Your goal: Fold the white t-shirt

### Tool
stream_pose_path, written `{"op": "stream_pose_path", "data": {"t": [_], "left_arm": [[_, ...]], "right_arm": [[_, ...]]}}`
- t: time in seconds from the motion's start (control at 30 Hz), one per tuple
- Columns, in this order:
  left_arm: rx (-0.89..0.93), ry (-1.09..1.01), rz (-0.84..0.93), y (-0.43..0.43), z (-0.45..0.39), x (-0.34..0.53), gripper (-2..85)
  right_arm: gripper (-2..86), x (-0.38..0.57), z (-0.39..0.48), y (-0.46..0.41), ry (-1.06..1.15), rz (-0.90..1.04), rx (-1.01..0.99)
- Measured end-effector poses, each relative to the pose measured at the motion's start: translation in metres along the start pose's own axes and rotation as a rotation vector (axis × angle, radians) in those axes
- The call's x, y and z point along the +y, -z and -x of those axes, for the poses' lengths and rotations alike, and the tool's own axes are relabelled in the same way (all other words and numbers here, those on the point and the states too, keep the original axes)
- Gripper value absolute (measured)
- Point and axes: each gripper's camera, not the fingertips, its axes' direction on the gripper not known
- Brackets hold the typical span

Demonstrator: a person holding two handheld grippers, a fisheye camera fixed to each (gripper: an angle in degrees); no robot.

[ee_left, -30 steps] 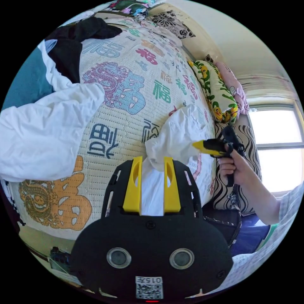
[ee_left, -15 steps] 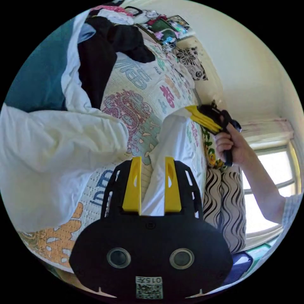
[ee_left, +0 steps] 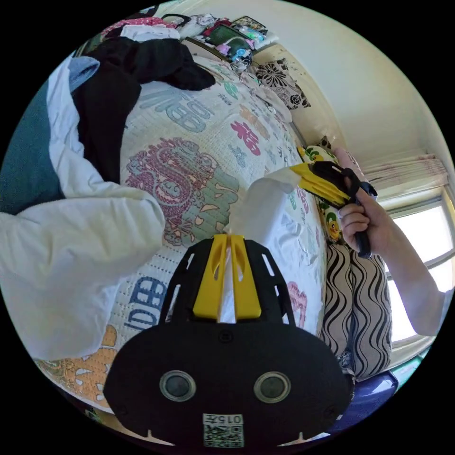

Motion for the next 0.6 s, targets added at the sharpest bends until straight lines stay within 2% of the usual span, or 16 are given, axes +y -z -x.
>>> {"op": "stream_pose_path", "data": {"t": [0.07,0.17,0.3,0.43,0.6], "left_arm": [[-0.049,0.000,-0.089,0.021,-0.008,0.005,-0.4],[-0.097,-0.017,-0.127,0.035,-0.016,0.017,-0.5],[-0.151,-0.031,-0.105,0.023,-0.025,0.029,-0.5],[-0.193,-0.050,-0.078,0.000,-0.042,0.030,-0.3],[-0.252,-0.088,-0.030,-0.023,-0.070,0.032,0.8]], "right_arm": [[-0.4,-0.006,0.012,-0.002,0.021,0.018,0.007],[-0.4,-0.018,0.028,-0.016,0.052,0.063,0.047],[-0.3,-0.033,0.033,-0.043,0.034,0.127,0.113],[0.2,-0.041,0.048,-0.056,0.048,0.180,0.293],[0.7,-0.032,0.095,-0.006,0.169,0.082,0.282]]}}
